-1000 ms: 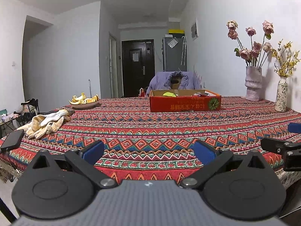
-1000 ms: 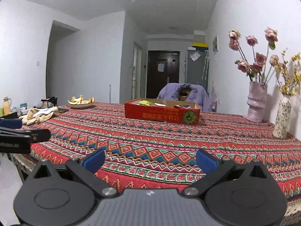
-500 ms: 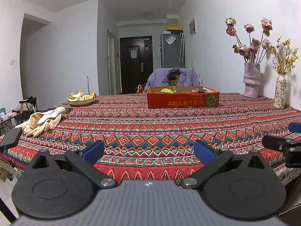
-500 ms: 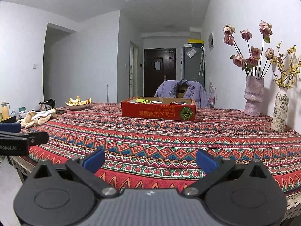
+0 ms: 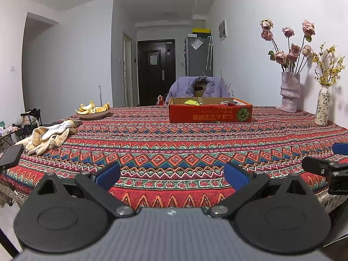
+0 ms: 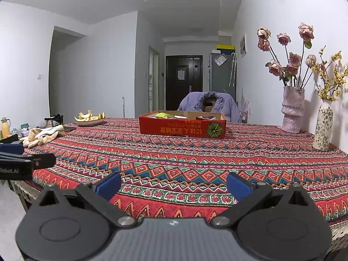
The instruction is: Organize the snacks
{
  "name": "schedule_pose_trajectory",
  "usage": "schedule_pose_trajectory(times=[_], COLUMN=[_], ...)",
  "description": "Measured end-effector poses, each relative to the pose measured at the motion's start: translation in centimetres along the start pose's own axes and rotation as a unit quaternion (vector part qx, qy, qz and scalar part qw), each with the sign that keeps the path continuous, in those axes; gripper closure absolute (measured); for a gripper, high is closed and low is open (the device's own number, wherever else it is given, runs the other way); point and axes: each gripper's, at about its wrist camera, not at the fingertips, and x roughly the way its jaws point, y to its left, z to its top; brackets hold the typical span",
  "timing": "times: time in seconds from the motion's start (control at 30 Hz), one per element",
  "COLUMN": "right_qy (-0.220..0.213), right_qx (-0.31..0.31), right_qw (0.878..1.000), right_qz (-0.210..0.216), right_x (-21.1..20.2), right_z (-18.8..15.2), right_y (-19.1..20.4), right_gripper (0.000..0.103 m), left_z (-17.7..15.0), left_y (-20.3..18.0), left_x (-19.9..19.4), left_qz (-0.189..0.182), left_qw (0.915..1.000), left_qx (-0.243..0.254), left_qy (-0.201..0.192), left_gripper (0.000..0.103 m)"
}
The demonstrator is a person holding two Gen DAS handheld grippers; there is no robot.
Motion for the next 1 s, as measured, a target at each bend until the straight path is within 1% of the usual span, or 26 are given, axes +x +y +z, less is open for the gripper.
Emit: schedule_pose_trajectory(times=[0.37, 1.0], right_qy=[0.003, -0.005], right_qx=[0.004, 0.005], right_qw=[1.0, 1.0], right_qz=[0.005, 0.001], right_x=[0.1, -0.09], right_z=[-0.08, -0.05], right_y=[-0.09, -0.24], right_gripper=[0.0, 0.0], left_z=[0.02, 0.28], left_y=[0.02, 0.07], left_x=[-0.03, -0.1], left_qz=[-0.001, -0.004], left_qw=[1.0, 1.0], left_qx=[-0.001, -0.001], left_qy=[0.0, -0.004], left_gripper=[0.0, 0.0])
